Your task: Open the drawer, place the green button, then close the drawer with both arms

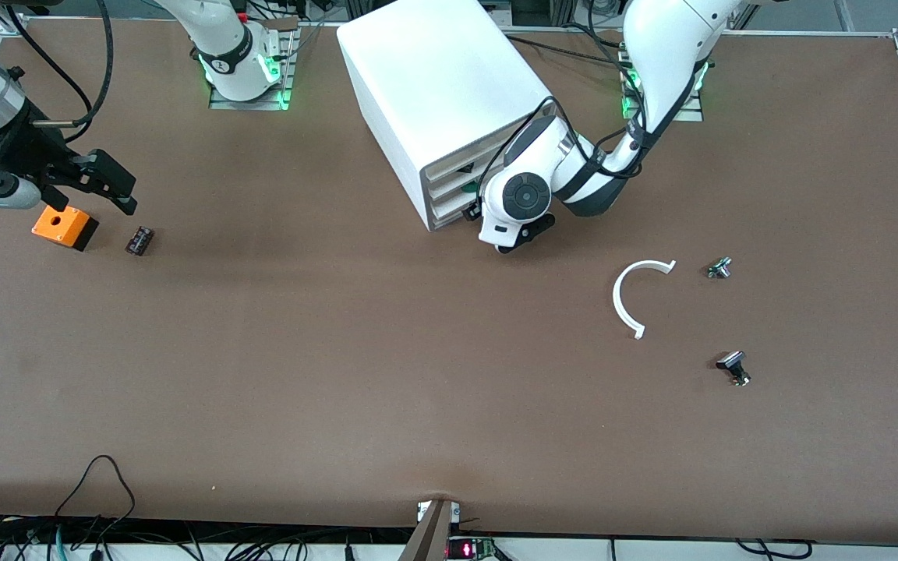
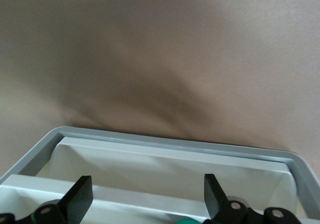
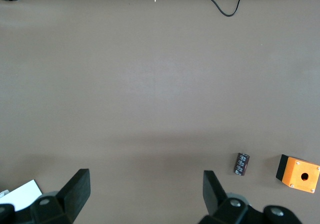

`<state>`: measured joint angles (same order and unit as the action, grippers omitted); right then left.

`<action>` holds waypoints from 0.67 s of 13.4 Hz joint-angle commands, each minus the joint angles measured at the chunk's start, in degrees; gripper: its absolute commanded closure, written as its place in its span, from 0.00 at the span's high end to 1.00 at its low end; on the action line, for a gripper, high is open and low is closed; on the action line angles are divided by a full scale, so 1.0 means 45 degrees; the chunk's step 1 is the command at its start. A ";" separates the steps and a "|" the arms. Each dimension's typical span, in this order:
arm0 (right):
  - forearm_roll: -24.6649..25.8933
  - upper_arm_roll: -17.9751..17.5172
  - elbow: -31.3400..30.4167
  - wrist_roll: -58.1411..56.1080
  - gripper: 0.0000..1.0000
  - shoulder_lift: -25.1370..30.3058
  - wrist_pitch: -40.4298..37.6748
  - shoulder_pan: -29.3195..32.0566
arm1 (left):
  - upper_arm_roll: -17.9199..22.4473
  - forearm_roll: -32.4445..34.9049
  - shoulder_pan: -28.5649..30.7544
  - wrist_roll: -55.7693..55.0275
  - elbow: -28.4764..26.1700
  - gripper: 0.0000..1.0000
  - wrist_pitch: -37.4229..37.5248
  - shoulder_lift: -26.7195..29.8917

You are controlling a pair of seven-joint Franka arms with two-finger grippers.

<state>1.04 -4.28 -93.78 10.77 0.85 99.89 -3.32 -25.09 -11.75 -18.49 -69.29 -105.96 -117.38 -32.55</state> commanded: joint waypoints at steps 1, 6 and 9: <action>-0.0055 0.0072 0.0451 -0.0360 1.00 -0.0248 -0.1099 0.0229 | -0.0109 -0.0338 0.0163 0.0065 0.0090 0.98 0.0558 0.0163; -0.0055 0.0053 0.0489 -0.0908 1.00 -0.0151 -0.1553 0.0581 | -0.0011 0.1468 0.0358 0.0104 0.0927 0.98 0.1275 0.0300; -0.0035 0.0053 0.0821 -0.0929 1.00 -0.0248 -0.1630 0.0561 | 0.0027 0.2376 0.0943 0.1018 0.2312 0.98 0.3190 0.0320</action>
<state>1.03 -3.61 -92.54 7.81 0.54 94.39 -1.26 -24.98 -2.84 -15.93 -67.96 -99.19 -108.10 -31.96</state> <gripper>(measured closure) 0.000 0.018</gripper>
